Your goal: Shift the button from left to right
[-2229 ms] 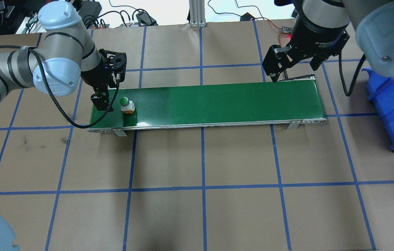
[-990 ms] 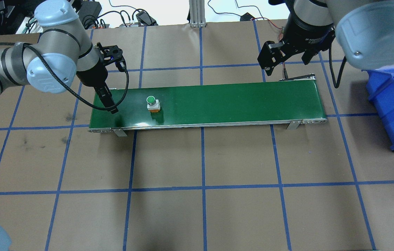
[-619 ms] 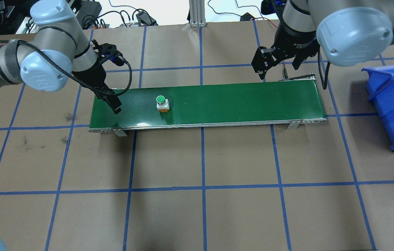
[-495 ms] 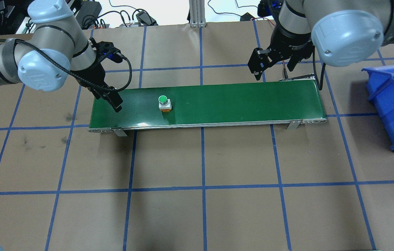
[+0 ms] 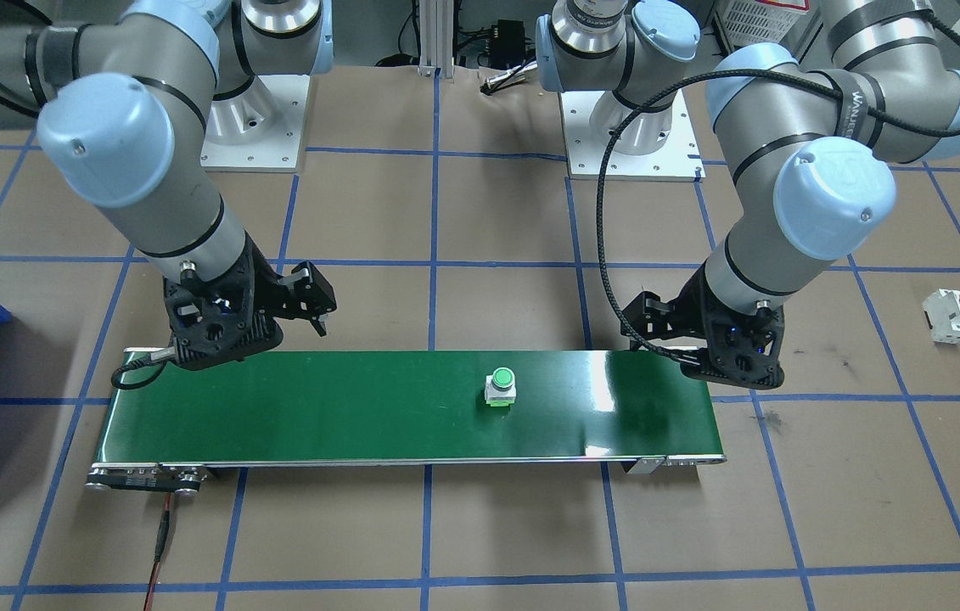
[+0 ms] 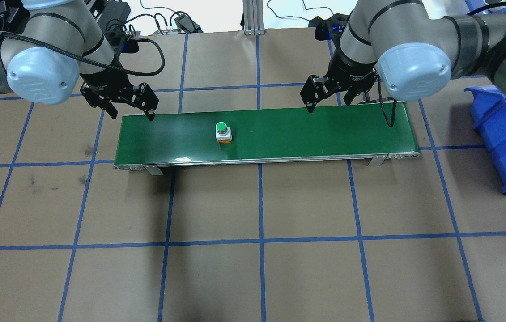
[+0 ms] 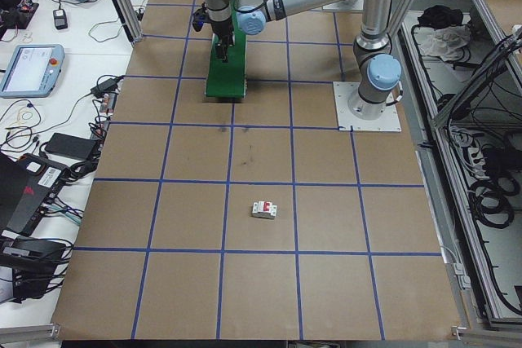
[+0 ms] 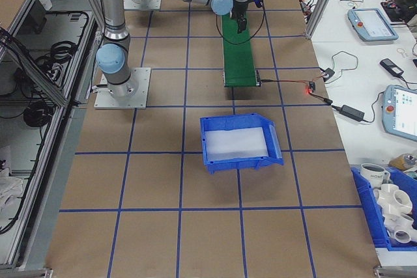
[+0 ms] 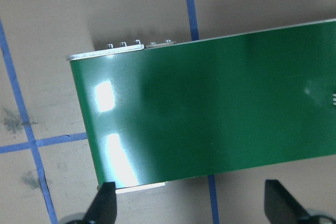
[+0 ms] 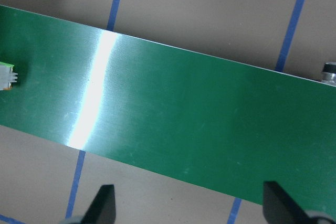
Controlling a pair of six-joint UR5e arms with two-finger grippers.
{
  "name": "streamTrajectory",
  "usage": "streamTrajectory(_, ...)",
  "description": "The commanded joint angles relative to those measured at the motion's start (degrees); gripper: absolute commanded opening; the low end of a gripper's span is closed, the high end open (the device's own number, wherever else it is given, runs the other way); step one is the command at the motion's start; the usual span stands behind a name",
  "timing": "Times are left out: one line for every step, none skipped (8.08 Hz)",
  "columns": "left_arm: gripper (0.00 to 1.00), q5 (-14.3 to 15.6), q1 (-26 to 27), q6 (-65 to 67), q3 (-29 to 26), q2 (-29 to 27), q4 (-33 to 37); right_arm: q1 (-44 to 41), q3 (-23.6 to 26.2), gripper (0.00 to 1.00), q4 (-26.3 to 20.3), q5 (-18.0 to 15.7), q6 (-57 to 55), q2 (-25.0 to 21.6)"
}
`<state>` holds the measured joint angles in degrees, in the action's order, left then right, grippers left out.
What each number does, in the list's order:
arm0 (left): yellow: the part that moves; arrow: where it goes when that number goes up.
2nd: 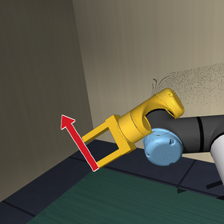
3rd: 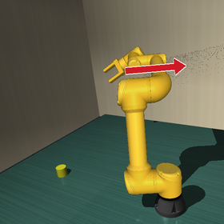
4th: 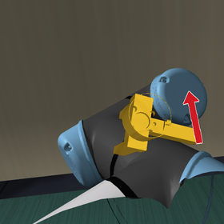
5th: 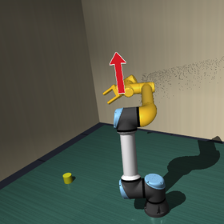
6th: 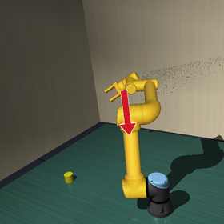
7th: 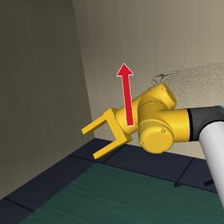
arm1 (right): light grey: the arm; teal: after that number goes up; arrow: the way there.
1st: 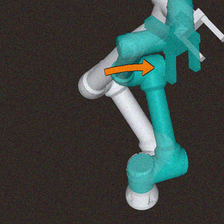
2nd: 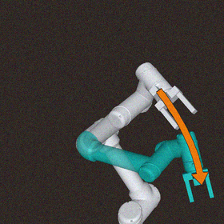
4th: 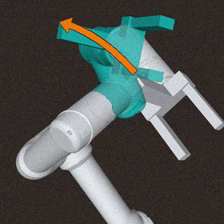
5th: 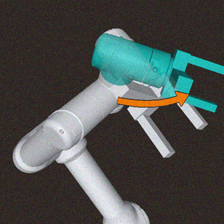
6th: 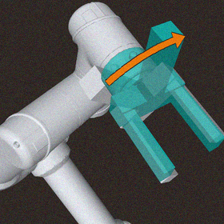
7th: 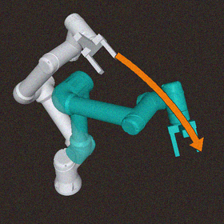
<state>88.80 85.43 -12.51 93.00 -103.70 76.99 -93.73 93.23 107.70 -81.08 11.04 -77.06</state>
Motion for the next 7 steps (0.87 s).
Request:
streamTrajectory(1.0, 0.4, 0.6, 7.9, -2.8, 1.0, 0.5, -0.4, 1.3, 1.0, 4.9, 1.5, -0.8, 2.7)
streamTrajectory(1.0, 0.4, 0.7, 9.2, -4.6, 1.7, 3.9, -0.4, 1.3, 1.0, 5.0, 4.9, -0.9, 3.1)
streamTrajectory(1.0, 0.2, 0.9, 10.7, -6.7, 1.7, 5.7, -0.4, 1.3, 1.0, 5.0, 10.5, -1.6, 3.4)
streamTrajectory(1.0, 0.2, 1.5, 11.1, -9.3, 1.7, 8.4, -0.4, 1.3, 1.0, 5.1, 10.1, -1.8, 4.1)
streamTrajectory(1.0, 0.1, 2.5, 13.2, -11.9, 0.9, 9.9, -0.3, 1.3, 1.0, 5.1, 5.0, -1.5, 4.5)
streamTrajectory(1.0, 0.2, 3.9, 15.4, -13.0, 0.7, 11.2, -0.1, 1.3, 1.0, 5.1, 1.7, -1.2, 4.7)
streamTrajectory(1.0, 0.1, 4.2, 15.4, -13.5, 1.0, 11.4, 0.3, 1.1, 1.0, 5.1, -0.4, -1.0, 5.1)
